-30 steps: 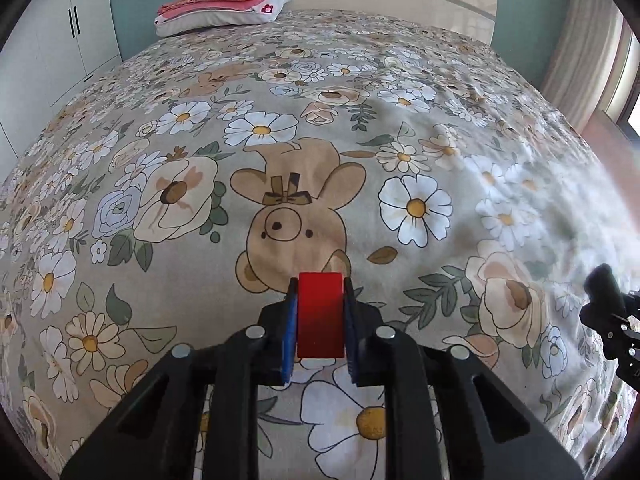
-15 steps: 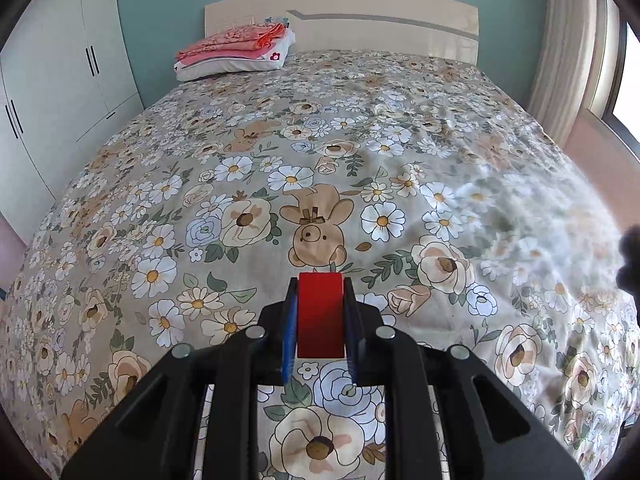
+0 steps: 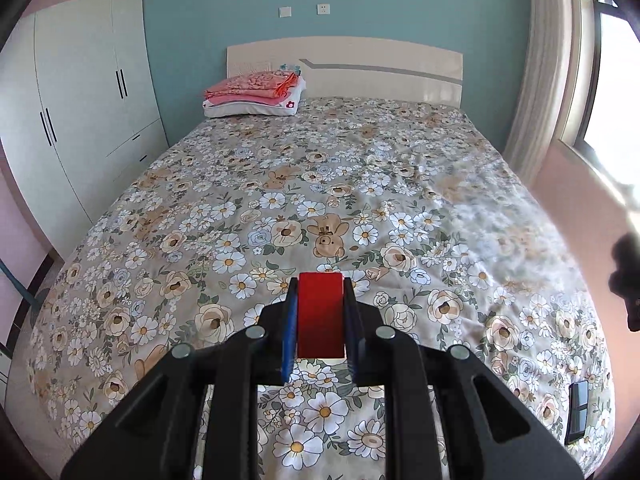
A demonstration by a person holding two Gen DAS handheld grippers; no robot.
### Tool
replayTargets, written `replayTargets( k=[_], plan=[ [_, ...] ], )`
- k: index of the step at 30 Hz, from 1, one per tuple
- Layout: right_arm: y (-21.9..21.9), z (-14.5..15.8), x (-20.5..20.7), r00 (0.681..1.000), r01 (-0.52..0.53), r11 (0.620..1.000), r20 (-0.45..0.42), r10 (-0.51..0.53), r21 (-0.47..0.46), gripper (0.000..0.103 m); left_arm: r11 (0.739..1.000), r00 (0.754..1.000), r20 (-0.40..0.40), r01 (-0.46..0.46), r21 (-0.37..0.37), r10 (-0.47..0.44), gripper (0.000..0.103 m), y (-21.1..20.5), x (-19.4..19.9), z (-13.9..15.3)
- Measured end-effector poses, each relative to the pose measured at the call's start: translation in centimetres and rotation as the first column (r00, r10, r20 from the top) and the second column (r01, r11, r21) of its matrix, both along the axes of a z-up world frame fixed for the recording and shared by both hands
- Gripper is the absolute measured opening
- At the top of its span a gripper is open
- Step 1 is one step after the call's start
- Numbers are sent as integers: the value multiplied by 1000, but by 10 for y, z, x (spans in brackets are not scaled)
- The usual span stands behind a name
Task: Collect trash
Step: 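Carry the red block and black foam tube over the wastebasket with both tools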
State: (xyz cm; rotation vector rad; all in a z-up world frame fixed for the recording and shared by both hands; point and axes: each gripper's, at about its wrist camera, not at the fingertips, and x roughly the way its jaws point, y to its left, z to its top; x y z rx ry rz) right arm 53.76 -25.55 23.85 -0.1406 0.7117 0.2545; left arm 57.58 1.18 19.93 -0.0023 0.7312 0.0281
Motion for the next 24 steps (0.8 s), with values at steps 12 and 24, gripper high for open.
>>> replayTargets(
  k=[12,24],
  plan=[
    [28,107,-190,990,-32,999,140,37,-33,37,1000,991,133,-20,8,19,22,24,-183,117],
    [61,142,-324,977,-67,995,200,81,-76,37,999,976,216,32,-9,-29,22,40,-308,148]
  ],
)
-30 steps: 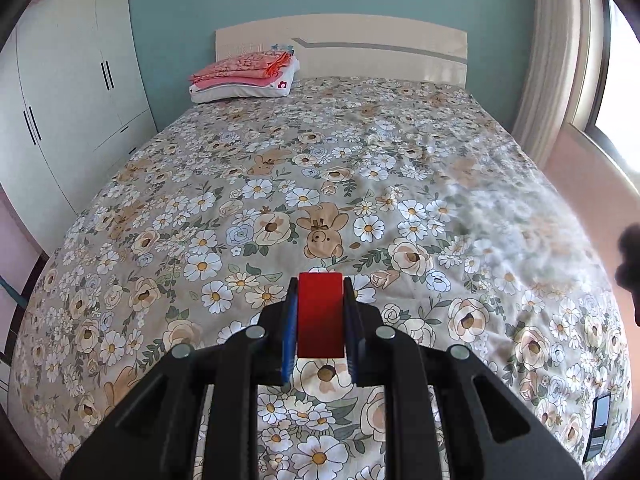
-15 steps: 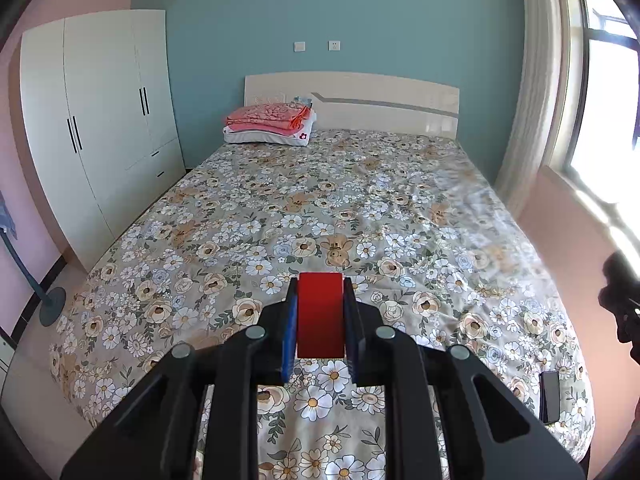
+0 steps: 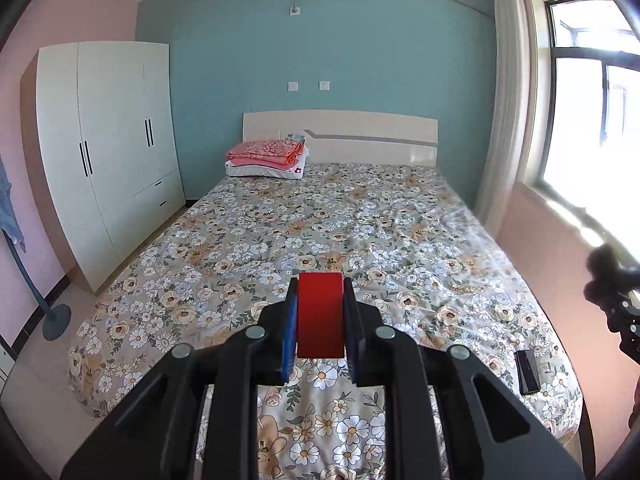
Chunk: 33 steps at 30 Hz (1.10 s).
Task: Collect trash
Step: 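Carry the red block and black foam tube over the wastebasket with both tools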
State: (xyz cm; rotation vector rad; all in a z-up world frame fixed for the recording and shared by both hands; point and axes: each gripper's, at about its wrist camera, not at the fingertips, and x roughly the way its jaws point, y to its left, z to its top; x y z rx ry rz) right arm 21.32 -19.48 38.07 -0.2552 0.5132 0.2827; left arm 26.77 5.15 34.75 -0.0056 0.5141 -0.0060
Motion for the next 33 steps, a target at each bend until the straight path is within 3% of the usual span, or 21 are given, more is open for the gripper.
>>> replayTargets(
  k=[13,25,33],
  plan=[
    [20,-35,-60,1000,-19,997,6,20,-70,37,991,992,-4,124,59,-124,22,-2,-77,-36],
    [38,-73,-122,993,-119,990,4,120,-69,37,969,971,-62,235,72,-231,22,3,-135,-101],
    [38,-111,-150,985,-171,985,-12,171,-32,37,957,952,-129,286,50,-278,22,7,-148,-157]
  ],
)
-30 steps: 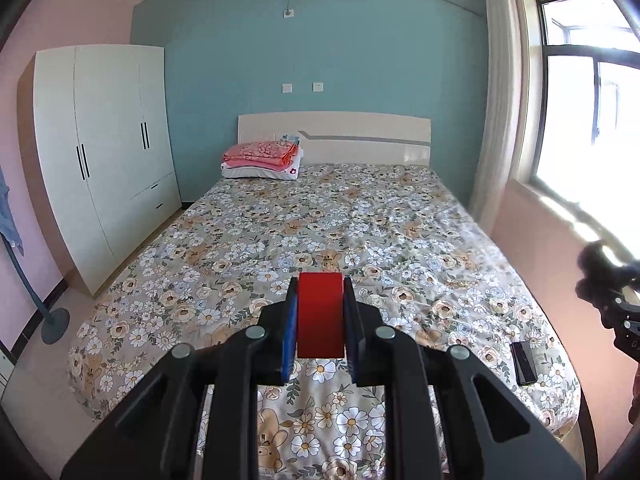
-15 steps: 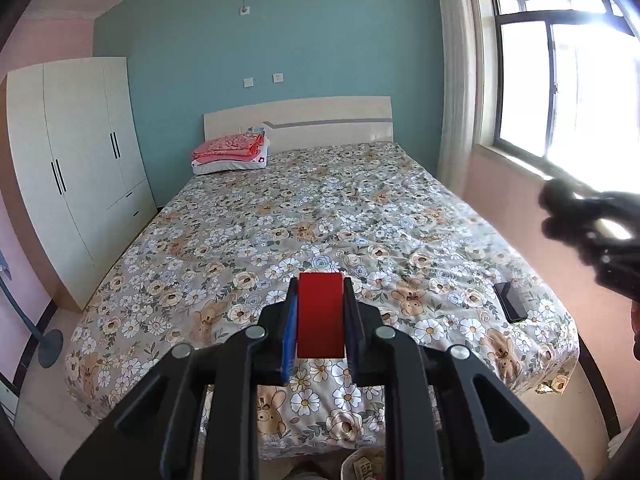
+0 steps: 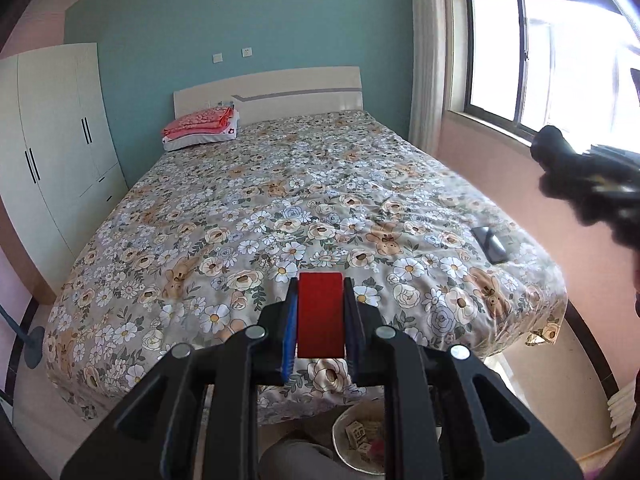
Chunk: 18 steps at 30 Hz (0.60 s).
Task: Collect trash
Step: 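Carry the red block and black foam tube over the wastebasket with both tools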
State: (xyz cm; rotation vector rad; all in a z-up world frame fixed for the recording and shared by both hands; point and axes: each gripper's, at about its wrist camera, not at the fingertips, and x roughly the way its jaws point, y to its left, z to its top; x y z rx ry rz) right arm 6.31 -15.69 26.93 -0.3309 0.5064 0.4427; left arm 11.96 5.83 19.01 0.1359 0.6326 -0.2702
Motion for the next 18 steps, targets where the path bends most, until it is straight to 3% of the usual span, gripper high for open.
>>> replayTargets(
  k=[10,18],
  plan=[
    [3,-73,-12,996,-49,999,-80,49,8,37,998,988,-145,56,-18,-58,22,-6,3,-94],
    [2,-140,-3,980,-41,999,-195,45,23,37,995,968,-231,88,-50,-97,22,-7,-3,-149]
  ],
)
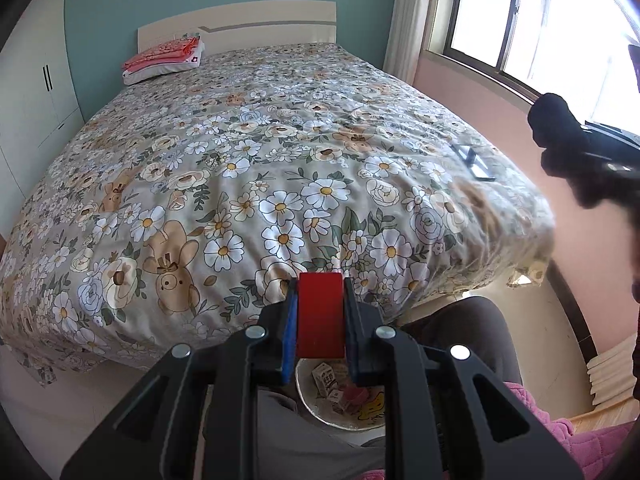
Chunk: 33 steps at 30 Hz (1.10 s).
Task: Collect trash
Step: 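Carry the red block and black foam tube over the wastebasket with both tools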
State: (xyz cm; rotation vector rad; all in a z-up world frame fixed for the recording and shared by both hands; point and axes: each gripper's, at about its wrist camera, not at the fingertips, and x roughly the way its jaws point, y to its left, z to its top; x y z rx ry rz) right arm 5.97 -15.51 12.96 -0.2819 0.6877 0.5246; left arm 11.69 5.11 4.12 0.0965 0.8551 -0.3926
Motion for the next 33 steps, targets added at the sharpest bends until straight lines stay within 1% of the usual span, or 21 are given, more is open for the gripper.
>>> replayTargets(
  k=[2,7,10,13,15,20,27,33],
  plan=[
    [-1,-17,3,1000,4,1000,-28,-4,-5,37,1000,1000,-22,0,-10,-1,22,1,-1,-13],
    [-2,-57,8,996,6,1000,-88,-6,-6,37,1000,993,-118,-3,-19,0,22,4,1,-55],
    [-1,-78,12,991,11,1000,-130,-10,5,37,1000,985,-175,-17,-25,12,22,7,6,-80],
    [-3,-96,17,988,18,1000,-155,-17,6,37,999,973,-230,-20,-49,8,22,9,10,-102],
    [-2,-108,19,988,24,1000,-150,-26,-16,37,998,968,-253,-20,-61,4,22,9,13,-112],
    [0,-146,30,975,25,999,-221,-31,-30,37,998,952,-306,1,-57,-18,22,0,15,-140],
    [9,-204,38,941,2,999,-339,-14,-36,37,999,908,-417,35,-37,-47,22,-21,18,-197],
    [14,-254,42,894,-8,999,-448,-9,-35,37,999,866,-498,43,-20,-47,22,-32,22,-243]
  ],
)
